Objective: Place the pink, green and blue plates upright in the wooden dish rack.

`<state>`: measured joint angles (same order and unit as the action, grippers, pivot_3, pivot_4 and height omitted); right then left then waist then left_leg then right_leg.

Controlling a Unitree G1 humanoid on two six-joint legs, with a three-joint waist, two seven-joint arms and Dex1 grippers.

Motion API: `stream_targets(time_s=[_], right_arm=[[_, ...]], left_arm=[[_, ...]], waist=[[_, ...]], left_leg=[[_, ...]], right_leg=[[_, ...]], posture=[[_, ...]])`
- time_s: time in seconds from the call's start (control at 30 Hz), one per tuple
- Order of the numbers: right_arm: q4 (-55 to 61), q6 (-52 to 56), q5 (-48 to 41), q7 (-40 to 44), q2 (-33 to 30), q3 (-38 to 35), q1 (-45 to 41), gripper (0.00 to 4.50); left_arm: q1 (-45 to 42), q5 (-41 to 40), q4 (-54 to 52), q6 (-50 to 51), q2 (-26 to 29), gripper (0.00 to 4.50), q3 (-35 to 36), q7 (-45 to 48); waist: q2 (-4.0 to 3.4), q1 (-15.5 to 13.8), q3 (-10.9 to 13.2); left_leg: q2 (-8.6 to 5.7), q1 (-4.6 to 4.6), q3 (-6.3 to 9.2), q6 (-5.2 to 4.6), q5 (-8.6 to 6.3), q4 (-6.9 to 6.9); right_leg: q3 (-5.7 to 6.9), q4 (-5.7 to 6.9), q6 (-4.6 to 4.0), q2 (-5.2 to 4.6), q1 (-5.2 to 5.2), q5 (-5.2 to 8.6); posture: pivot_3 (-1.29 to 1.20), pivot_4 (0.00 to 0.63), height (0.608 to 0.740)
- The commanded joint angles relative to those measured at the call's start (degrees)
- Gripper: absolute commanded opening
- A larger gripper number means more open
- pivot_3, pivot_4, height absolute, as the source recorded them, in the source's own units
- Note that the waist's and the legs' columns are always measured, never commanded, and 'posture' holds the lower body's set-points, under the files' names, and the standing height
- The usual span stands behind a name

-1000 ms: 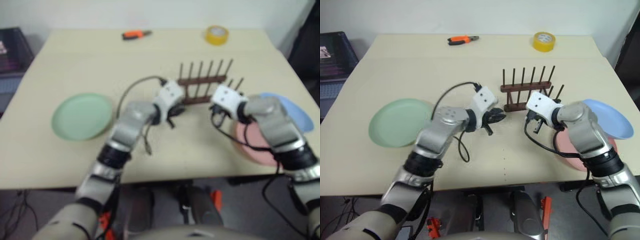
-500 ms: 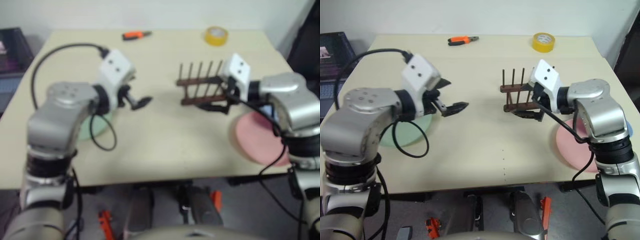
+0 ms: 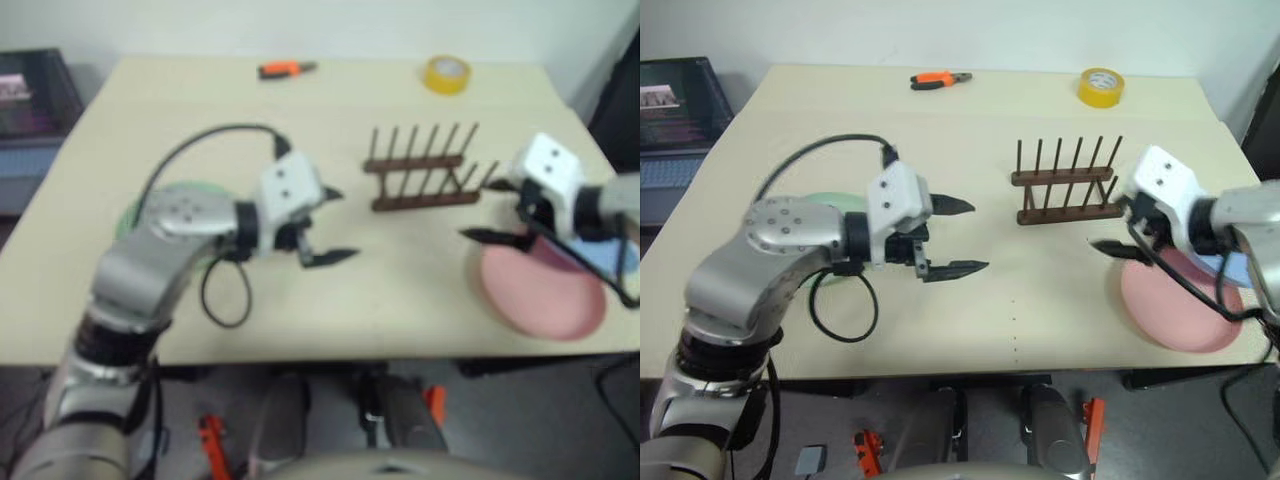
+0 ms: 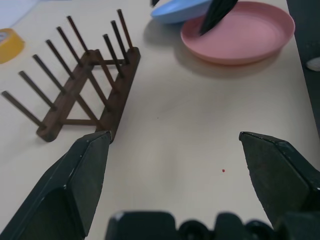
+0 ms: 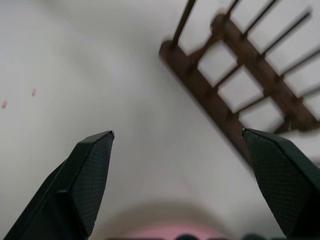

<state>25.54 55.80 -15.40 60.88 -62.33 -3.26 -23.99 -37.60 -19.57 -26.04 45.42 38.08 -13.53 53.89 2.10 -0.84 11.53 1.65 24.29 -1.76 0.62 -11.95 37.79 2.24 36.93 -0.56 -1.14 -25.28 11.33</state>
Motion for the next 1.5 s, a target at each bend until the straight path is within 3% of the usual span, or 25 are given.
stream_targets(time_s=[0.03,0.43,0.9,1.0,1.4,1.5], right_arm=[[7.0,5.0,-1.9,-1.3,-3.1,-5.1,5.9,4.47],[15.9,17.8,-4.8,-11.7,0.1,-9.0,16.4,4.47],[10.7,14.9,0.6,-25.6,4.3,2.0,20.8,4.47],[10.0,13.9,0.5,-26.2,4.5,3.1,20.6,3.94],[12.3,13.8,-4.9,-22.9,6.1,2.4,14.9,0.01],[13.5,15.5,-7.3,-22.0,6.9,1.1,12.0,0.01]], left_arm=[[-1.4,1.1,2.3,-4.3,-1.3,4.50,-2.2,1.2],[-3.5,1.9,8.9,-10.0,-6.7,4.50,-5.5,3.1],[-3.7,3.5,10.3,-11.3,-7.8,4.50,-5.9,3.2],[-3.7,3.6,10.2,-11.0,-7.7,4.50,-5.5,3.1],[-4.0,3.6,10.7,-11.2,-7.0,4.50,-4.9,3.3],[-4.0,3.7,10.8,-11.4,-6.7,4.50,-4.9,3.5]], waist=[[0.00,0.1,0.0],[0.00,0.7,0.0],[0.00,0.9,0.0],[0.05,0.9,0.0],[0.05,1.0,0.0],[0.05,1.0,0.0]], left_leg=[[0.00,-0.02,0.00,0.00,0.00,0.02],[-0.01,-0.09,0.06,0.00,0.00,0.04],[-0.03,0.02,0.10,-0.01,0.00,0.08],[-0.02,0.02,0.11,0.00,0.00,0.07],[-0.02,-0.04,0.09,-0.01,0.00,0.11],[-0.02,-0.05,0.13,-0.01,0.00,0.09]], right_leg=[[-0.05,-0.01,0.01,0.00,0.00,0.00],[-0.10,-0.03,0.09,-0.01,0.03,-0.06],[-0.09,-0.05,0.10,-0.01,0.00,-0.06],[-0.09,-0.06,0.10,0.02,0.02,-0.06],[-0.08,-0.05,0.12,0.03,0.03,-0.06],[-0.08,-0.05,0.12,0.07,0.04,-0.06]], posture=[[0.00,0.150,0.740],[0.00,0.150,0.740],[0.00,0.150,0.740],[0.00,0.150,0.740],[0.00,0.150,0.740],[0.00,0.150,0.740]])
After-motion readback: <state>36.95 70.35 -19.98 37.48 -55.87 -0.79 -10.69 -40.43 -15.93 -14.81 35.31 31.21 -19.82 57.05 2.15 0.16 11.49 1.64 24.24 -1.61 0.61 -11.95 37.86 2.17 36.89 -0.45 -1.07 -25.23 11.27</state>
